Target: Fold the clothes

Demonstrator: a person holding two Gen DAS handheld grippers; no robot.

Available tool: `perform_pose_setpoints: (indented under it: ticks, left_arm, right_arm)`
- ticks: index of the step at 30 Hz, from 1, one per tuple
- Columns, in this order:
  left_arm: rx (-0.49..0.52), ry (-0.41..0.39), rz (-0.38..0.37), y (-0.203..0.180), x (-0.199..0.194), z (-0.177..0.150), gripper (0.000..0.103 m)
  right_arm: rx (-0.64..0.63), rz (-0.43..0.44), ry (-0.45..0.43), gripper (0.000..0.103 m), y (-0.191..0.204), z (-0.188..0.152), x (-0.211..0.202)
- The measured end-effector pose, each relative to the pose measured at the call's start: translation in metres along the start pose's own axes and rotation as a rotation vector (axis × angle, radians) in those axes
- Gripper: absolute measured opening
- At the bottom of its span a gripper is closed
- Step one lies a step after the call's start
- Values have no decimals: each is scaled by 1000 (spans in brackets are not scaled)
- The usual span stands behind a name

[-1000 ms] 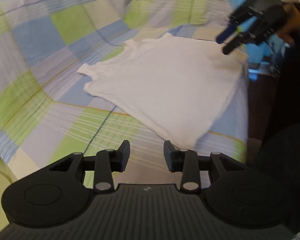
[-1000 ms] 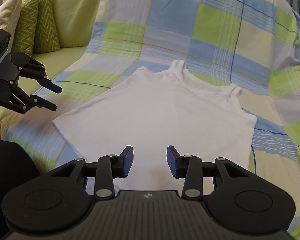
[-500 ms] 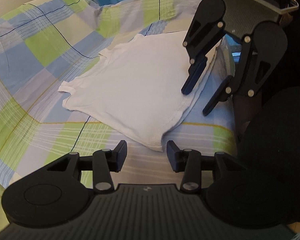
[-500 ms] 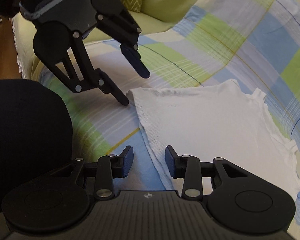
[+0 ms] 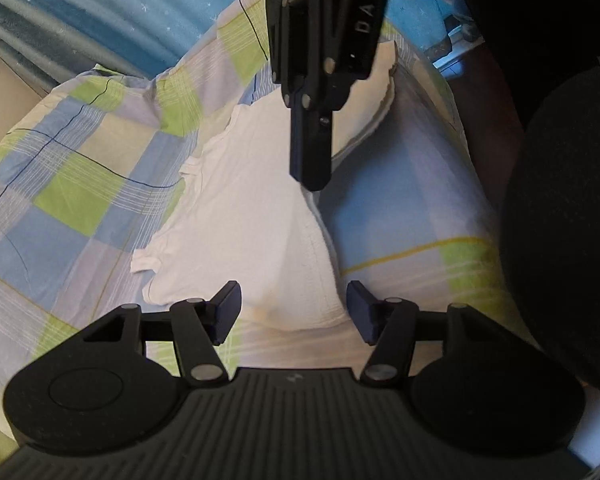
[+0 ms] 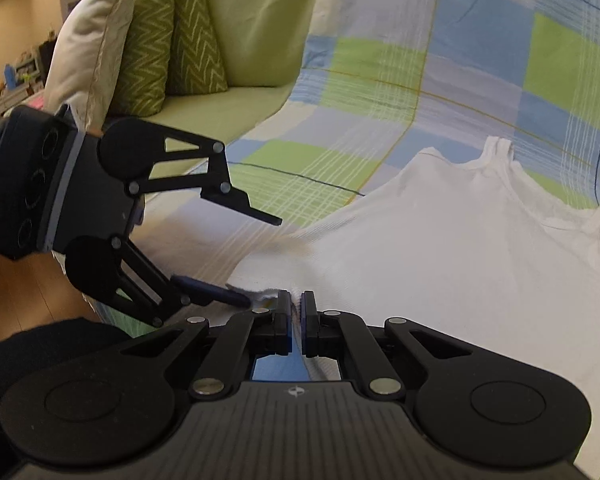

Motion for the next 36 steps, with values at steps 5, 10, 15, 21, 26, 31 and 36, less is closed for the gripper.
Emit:
perform_pose_setpoints:
  ticks: [5,10,15,21,26,31,36]
  left_arm:
    - [-11,-10,33,-3,8,11,57]
    - [-79,-15,78,-3,19,25,58]
    - [-50,23,156,2,27,26,47]
    - [-78,18,167,19,14,17,11]
    - [-81,-8,100,20,11,22,7]
    - [-150,-6,53,27,11,24,6]
    - [-256,0,3,37,7,22,6]
  right_arm:
    - [78,28,-26,3,-6,1,-3]
    - [149,45,-56,3,-12,-1,-3]
    - [104,5,-58,3,-5,-9,-3]
    - [50,-42,-60,3,4,-19,-4]
    - [-31,-106,-55,21,15,-30,-3]
    - [-194,-228,-41,38,39,-44,5]
    - [-287,-306,-42,39,49,-38,24]
Point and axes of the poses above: each gripper's, at about its wrist camera, not at the fingertips, and x roughly the way its jaws point, y to its left, z to its top, the point moved 6 cm from there along x, roughly the way its jaws point, and after that the axes turned 11 degrees about -x, right-handed, at the moved point
